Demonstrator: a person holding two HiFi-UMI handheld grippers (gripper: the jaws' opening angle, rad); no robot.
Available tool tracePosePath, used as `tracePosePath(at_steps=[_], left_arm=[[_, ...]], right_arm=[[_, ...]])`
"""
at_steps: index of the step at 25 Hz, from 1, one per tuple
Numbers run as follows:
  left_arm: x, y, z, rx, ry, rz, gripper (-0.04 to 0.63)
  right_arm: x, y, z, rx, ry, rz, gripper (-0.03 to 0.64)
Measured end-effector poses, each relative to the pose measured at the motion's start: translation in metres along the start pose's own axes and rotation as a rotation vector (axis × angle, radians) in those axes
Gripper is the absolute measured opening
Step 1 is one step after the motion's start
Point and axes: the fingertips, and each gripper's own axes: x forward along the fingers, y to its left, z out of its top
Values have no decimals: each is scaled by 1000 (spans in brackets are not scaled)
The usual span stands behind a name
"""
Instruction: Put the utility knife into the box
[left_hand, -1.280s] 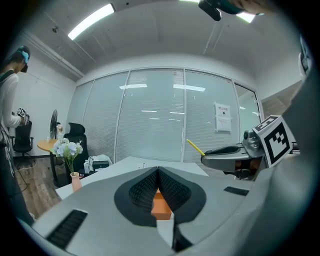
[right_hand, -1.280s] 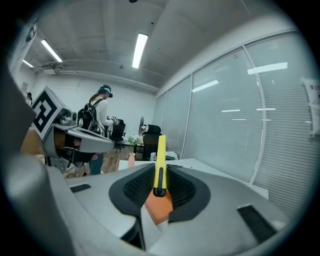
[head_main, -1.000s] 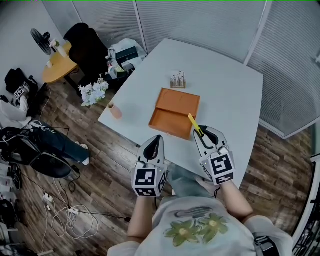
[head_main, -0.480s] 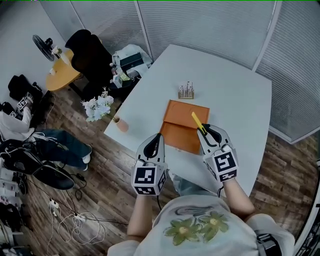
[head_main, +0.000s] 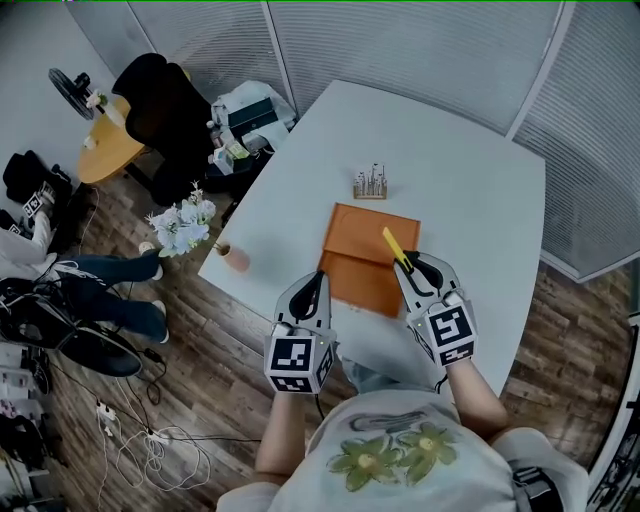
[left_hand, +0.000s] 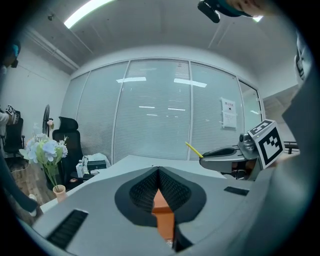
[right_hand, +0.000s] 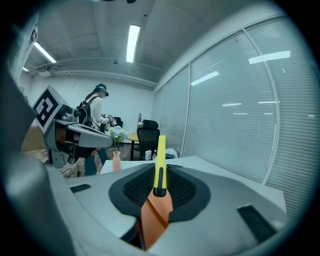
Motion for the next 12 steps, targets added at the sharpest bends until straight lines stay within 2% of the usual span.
tracePosePath(at_steps=[12], left_arm=[[22, 3, -33, -37, 71, -43, 0]], right_arm=[[19, 0, -34, 28, 67, 12, 77]])
